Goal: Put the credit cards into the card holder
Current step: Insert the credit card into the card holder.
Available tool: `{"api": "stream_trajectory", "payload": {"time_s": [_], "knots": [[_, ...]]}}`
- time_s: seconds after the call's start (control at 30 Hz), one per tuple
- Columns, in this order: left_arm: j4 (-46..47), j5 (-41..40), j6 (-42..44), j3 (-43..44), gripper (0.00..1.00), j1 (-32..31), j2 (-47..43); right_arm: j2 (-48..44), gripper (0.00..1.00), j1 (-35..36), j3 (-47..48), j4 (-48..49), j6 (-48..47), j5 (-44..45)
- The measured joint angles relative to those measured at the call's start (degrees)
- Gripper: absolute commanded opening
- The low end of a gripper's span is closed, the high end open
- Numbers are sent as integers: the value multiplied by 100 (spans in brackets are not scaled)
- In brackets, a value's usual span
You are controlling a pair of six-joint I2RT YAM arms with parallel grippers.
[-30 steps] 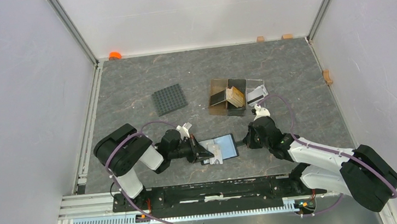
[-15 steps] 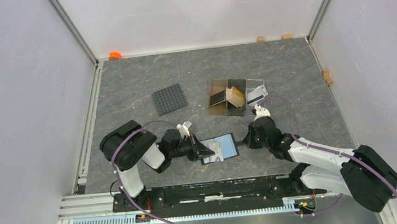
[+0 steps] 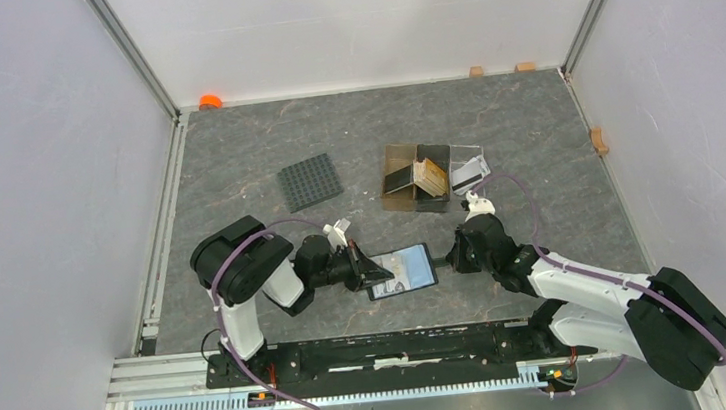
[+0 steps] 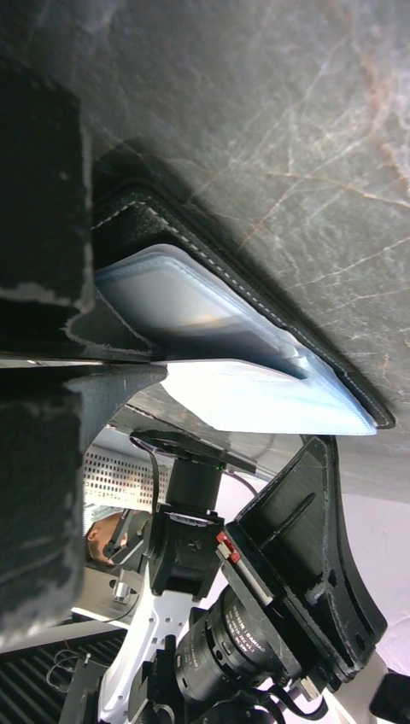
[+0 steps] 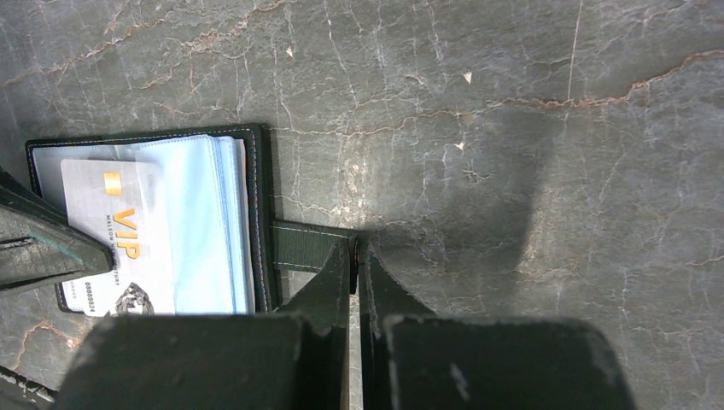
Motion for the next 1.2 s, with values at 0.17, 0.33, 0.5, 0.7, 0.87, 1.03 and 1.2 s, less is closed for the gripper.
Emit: {"api": "stream_trajectory", "payload": {"time_s": [0.17,0.33,0.5,0.7,0.87,1.03,1.2], "knots": [[195,-42,-50,66,2,0,164,-7,0,4,0,-9,0,20],[317,-63,-55,66,2,0,232,-17,0,9,0,-31,0,28],[323,-83,-52,63,2,24,232,-42,0,15,0,-61,0,31],[216,-79,-42,63,2,68,168,-70,0,35,0,-109,0,39],[-83,-81,66,81,2,114,-4,-101,0,42,-2,-151,0,37],[-369,-33,197,175,2,131,-103,-103,0,46,-2,-166,0,39],[-782,83,393,317,2,164,-229,-103,0,46,-2,-168,-2,44]]}}
